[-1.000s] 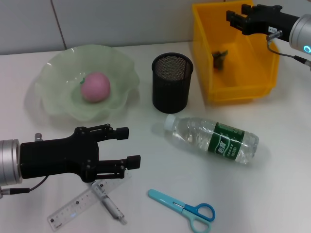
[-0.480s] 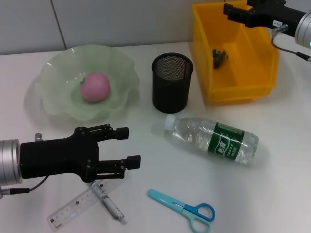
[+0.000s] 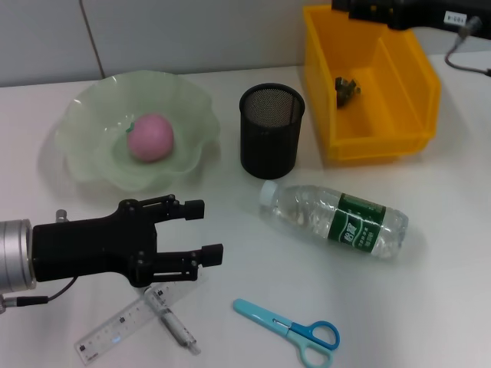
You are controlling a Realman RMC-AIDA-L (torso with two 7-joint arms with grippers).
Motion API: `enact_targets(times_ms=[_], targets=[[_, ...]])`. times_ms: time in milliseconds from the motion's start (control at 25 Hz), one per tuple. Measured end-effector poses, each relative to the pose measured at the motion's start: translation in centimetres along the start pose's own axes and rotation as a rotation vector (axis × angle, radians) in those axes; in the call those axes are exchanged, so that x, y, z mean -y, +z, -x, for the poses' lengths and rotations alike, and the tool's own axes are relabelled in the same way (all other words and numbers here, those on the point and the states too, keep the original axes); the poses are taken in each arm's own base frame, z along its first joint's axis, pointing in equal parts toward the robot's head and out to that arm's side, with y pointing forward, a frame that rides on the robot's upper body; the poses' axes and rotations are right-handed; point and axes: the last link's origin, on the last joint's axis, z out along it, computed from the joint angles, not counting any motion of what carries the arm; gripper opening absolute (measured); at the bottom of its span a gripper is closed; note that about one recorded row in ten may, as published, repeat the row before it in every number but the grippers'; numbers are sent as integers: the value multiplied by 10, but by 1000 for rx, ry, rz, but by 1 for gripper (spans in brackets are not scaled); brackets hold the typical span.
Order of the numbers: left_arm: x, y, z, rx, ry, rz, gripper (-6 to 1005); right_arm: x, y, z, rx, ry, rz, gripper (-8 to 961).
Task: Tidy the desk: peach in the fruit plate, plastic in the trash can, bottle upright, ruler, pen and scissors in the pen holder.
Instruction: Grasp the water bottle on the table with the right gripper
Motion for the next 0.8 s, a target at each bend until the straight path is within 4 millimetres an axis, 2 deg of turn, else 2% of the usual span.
enact_targets(times_ms=[200, 400, 560, 800], targets=[[1, -1, -1, -6, 1, -4, 811, -24, -3, 5, -376, -44, 132, 769], [1, -1, -2, -11, 2, -5, 811, -31, -4, 7, -697, -75, 120, 769], [2, -2, -3, -17, 2, -11, 811, -32, -2, 5, -874, -119, 93, 768], [2, -3, -3, -23, -2, -17, 811, -34, 6, 0, -975, -154, 94, 768]])
